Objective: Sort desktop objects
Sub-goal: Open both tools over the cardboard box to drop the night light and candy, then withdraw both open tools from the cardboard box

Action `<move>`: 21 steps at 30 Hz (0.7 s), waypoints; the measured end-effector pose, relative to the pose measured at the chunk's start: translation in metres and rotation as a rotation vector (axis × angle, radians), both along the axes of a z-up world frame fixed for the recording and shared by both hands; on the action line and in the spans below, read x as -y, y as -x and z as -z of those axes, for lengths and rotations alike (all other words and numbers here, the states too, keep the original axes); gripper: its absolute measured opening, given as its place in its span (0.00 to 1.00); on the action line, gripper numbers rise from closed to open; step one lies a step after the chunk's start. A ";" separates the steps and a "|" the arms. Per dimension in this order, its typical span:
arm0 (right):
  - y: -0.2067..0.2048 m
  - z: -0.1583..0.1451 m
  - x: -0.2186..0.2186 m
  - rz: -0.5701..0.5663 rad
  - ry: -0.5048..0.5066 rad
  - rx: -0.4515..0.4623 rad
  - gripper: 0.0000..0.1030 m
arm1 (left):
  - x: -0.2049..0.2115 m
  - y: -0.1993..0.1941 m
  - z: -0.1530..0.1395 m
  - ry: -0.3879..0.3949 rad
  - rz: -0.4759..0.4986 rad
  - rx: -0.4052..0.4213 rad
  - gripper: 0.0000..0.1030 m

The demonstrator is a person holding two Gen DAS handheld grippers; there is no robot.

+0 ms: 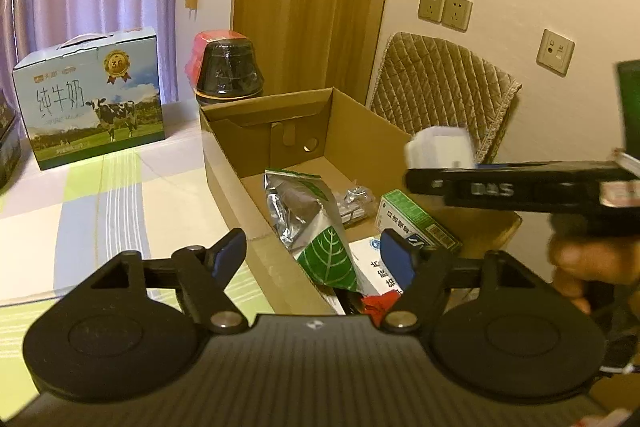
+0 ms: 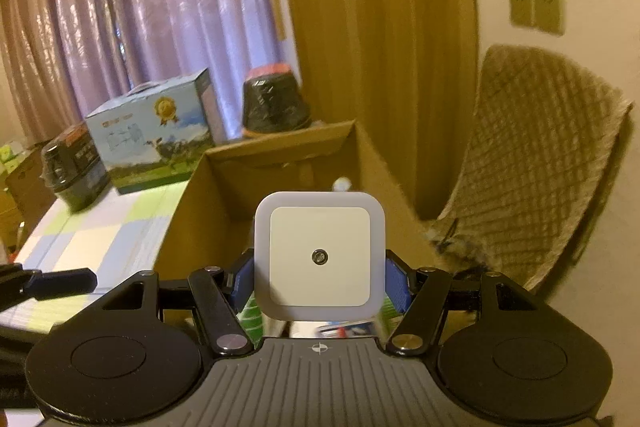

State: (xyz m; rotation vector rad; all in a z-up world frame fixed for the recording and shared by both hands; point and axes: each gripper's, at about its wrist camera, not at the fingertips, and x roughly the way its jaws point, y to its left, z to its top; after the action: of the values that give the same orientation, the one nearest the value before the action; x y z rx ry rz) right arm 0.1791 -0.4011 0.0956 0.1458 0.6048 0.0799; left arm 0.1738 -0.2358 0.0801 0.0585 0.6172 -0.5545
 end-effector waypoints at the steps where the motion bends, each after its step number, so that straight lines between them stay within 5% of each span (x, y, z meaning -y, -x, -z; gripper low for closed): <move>1: -0.004 0.002 -0.001 -0.015 -0.015 -0.006 0.60 | -0.001 0.001 0.000 -0.001 -0.005 0.000 0.73; 12: 0.040 -0.011 0.008 0.058 -0.050 0.031 0.86 | -0.025 0.037 -0.008 0.028 -0.111 0.018 0.99; 16: 0.071 -0.017 0.014 0.089 -0.068 0.027 0.97 | -0.036 0.059 -0.011 0.039 -0.159 0.015 0.99; 21: 0.104 -0.025 0.012 0.078 -0.066 -0.013 0.98 | -0.047 0.084 -0.018 0.055 -0.213 -0.027 0.99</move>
State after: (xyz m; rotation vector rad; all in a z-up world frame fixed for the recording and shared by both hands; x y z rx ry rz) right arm 0.0752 -0.4130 0.1210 0.2338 0.6089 0.0237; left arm 0.0902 -0.1886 0.0982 -0.0665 0.6249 -0.3660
